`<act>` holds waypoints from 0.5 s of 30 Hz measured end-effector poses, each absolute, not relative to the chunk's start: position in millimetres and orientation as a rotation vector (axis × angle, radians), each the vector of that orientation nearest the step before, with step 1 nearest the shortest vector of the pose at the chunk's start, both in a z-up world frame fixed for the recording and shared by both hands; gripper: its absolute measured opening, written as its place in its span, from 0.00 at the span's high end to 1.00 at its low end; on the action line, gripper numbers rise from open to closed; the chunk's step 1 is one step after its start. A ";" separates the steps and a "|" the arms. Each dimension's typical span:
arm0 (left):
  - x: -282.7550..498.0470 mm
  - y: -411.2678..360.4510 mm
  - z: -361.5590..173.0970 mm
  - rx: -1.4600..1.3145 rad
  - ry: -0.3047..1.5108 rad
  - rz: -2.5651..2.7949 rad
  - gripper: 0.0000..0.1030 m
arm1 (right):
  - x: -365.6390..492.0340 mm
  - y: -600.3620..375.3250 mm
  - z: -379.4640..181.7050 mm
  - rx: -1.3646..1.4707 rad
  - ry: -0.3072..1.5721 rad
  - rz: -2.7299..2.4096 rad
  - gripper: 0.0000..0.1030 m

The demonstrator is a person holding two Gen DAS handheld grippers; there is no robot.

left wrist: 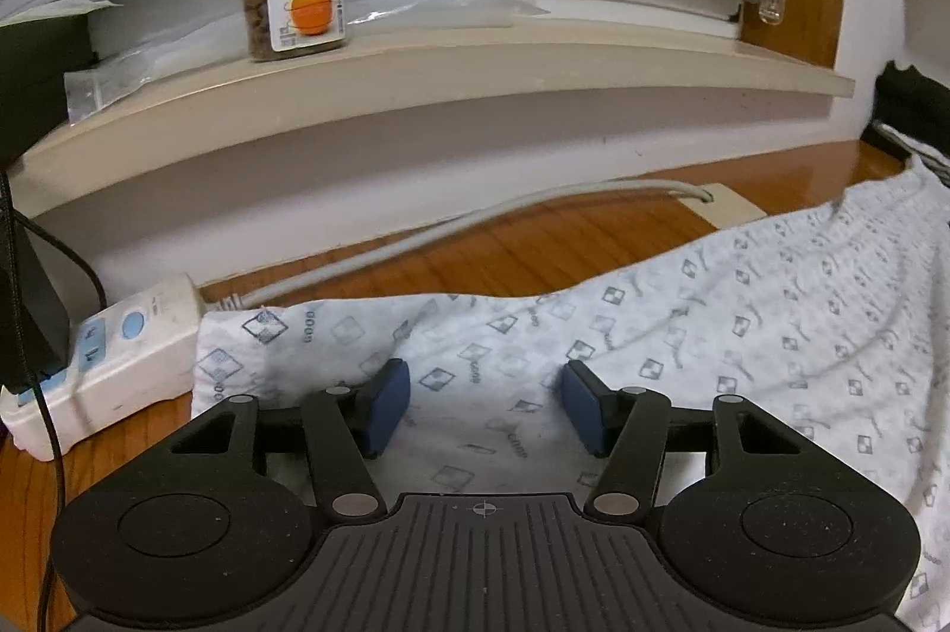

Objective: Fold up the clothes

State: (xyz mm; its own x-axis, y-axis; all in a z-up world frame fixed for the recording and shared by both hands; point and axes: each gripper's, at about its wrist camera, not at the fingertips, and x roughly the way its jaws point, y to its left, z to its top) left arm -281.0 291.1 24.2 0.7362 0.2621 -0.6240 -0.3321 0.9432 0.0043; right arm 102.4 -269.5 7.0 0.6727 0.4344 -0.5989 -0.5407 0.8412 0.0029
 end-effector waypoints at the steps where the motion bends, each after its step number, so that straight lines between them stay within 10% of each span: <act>1: -282.4 291.1 24.7 -0.111 0.669 0.325 0.40 | 102.7 -270.3 5.6 -0.177 0.618 0.548 0.36; 15: -402.5 275.4 48.6 -0.181 0.593 0.435 0.23 | 99.1 -272.6 1.2 -0.152 0.594 0.536 0.35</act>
